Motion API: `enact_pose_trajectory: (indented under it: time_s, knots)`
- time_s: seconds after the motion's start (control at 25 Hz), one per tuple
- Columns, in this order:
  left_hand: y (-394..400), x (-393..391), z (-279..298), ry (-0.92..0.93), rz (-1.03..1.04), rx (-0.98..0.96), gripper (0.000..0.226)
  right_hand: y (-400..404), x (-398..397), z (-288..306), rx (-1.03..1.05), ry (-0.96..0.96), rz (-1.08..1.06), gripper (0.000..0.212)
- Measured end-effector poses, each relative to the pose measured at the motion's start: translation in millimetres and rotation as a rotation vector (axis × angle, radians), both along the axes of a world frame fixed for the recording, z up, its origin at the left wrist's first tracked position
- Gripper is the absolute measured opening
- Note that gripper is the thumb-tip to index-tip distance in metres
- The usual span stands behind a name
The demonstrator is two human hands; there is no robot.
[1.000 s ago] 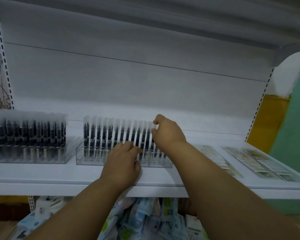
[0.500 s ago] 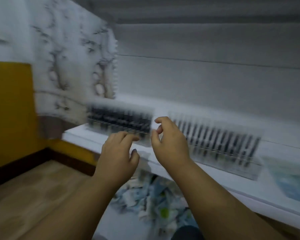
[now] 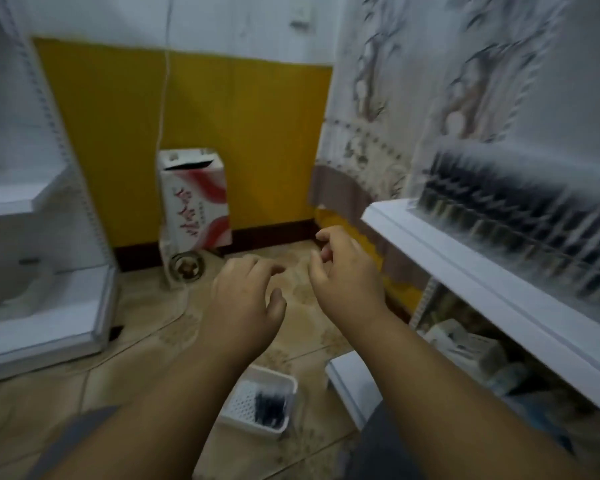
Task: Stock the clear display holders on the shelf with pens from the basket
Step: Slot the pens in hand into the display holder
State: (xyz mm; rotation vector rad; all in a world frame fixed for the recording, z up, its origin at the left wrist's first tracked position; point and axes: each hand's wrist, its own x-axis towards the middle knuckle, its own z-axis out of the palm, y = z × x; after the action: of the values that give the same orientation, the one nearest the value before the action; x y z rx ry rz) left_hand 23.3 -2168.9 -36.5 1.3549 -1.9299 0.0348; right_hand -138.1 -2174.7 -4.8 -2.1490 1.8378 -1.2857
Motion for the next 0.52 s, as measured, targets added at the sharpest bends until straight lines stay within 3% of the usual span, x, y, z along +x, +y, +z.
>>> enact_pose_trajectory:
  time_s: [0.4, 0.52]
  knots:
    - [-117, 43, -216, -0.03, 0.077, 0.569, 0.028, -148, 51, -243, 0.616, 0.049, 0.095, 0.025]
    - [-155, 43, -299, 0.07, 0.132, 0.779, 0.027, -172, 47, -322, 0.781, 0.08, 0.073, 0.022]
